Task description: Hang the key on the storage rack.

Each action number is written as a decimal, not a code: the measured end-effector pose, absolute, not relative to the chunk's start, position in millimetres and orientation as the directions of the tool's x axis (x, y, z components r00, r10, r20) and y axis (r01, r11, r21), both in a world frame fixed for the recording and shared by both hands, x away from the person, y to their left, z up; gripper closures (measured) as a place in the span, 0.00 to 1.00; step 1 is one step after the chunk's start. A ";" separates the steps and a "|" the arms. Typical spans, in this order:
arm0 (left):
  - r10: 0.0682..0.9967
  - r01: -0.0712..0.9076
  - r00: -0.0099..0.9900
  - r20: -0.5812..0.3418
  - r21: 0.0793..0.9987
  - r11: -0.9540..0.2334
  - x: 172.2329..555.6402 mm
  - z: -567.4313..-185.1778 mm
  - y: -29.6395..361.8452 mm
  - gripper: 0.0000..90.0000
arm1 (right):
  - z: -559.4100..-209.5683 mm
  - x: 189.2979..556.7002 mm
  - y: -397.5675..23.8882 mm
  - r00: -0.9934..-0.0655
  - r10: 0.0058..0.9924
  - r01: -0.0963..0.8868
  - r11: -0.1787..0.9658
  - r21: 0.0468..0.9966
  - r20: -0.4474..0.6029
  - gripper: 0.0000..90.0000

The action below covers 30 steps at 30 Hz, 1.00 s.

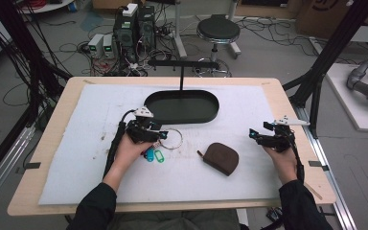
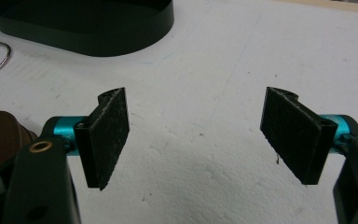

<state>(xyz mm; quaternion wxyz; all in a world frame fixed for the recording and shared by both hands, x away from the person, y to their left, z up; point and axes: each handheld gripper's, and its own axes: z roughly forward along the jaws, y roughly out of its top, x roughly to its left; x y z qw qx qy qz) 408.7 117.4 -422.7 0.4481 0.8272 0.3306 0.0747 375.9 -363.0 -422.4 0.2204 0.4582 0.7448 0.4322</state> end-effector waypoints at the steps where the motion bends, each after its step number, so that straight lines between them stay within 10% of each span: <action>1: 0.620 0.480 0.766 -0.170 0.794 -0.374 409.4 -422.9 117.1 0.58 | -422.4 376.0 -363.2 -0.482 0.873 0.492 0.205 0.846 0.069 0.27; 19: 0.741 0.568 0.667 -0.072 0.693 -0.444 426.7 -436.4 99.7 0.71 | -425.0 380.4 -363.0 -0.479 0.875 0.484 0.196 0.853 0.071 0.28; 24: 0.740 0.556 0.671 -0.044 0.691 -0.463 425.3 -436.5 98.4 0.93 | -425.2 380.6 -362.1 -0.483 0.874 0.481 0.204 0.853 0.063 0.28; 30: 0.714 0.497 0.697 0.058 0.679 -0.541 418.4 -435.5 88.1 0.95 | -425.1 380.5 -361.2 -0.486 0.872 0.479 0.205 0.853 0.063 0.28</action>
